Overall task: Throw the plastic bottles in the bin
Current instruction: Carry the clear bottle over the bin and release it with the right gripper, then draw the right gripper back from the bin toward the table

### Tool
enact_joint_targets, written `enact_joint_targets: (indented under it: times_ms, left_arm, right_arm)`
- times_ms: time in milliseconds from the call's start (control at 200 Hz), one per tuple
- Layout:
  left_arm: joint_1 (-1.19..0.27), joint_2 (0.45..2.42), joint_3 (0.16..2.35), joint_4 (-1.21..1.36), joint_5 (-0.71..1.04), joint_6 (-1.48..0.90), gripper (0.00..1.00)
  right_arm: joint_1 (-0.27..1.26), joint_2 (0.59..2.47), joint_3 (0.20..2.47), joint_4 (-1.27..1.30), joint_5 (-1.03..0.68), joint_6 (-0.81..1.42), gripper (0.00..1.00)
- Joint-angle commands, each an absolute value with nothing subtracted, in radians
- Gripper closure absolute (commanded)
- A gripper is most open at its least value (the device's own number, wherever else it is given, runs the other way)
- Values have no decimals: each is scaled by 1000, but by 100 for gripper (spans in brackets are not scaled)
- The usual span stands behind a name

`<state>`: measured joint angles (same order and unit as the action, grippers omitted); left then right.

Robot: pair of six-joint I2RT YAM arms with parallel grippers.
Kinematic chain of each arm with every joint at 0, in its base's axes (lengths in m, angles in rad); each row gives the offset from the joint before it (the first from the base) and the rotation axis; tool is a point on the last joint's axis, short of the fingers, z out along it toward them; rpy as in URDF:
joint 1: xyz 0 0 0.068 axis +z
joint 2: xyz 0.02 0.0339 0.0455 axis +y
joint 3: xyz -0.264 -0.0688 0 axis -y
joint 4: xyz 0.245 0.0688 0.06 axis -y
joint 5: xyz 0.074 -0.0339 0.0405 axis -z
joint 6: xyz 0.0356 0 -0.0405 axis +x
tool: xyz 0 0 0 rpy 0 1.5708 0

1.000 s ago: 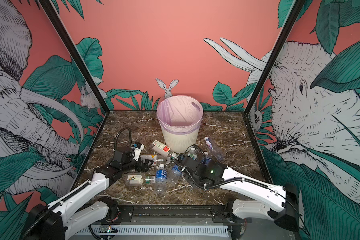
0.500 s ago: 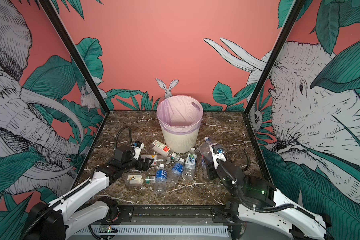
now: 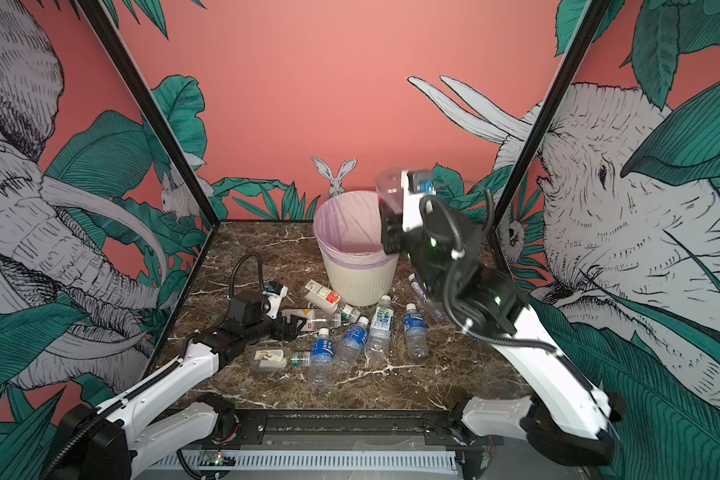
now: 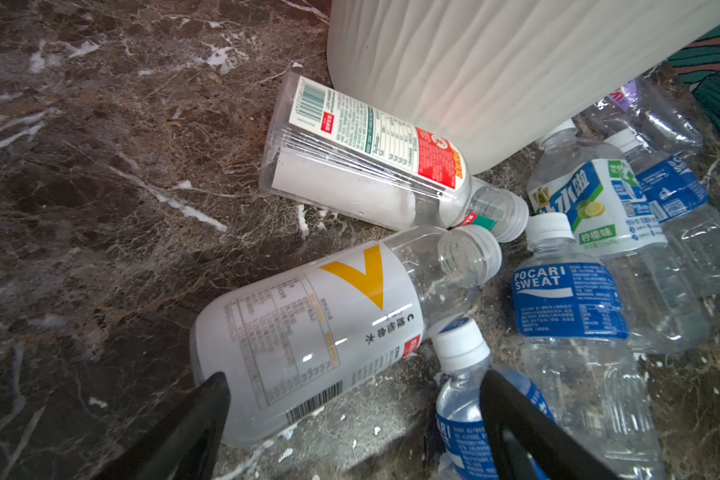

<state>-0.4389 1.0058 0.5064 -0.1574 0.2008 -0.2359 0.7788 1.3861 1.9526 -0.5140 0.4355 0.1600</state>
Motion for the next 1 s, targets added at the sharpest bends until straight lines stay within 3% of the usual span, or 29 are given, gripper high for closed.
enact_joint_targets:
  times_ms: [0,120,310,995]
  left_arm:
    - [-439,993,530,-158,204,-242,5]
    - [-439,975,540,-193,177,-236,2]
    - [-438,945,545,-213,137,-232,1]
    - [-440,906,558,-283,156,-230,2]
  right_arm:
    - [685,1589,2195,-634,233,237,2]
    - [673,1672,2319,-690,222,252,1]
    - [673,1563,2212,-659,204,258,1]
    - [658,1080,1438,-611,276,302,1]
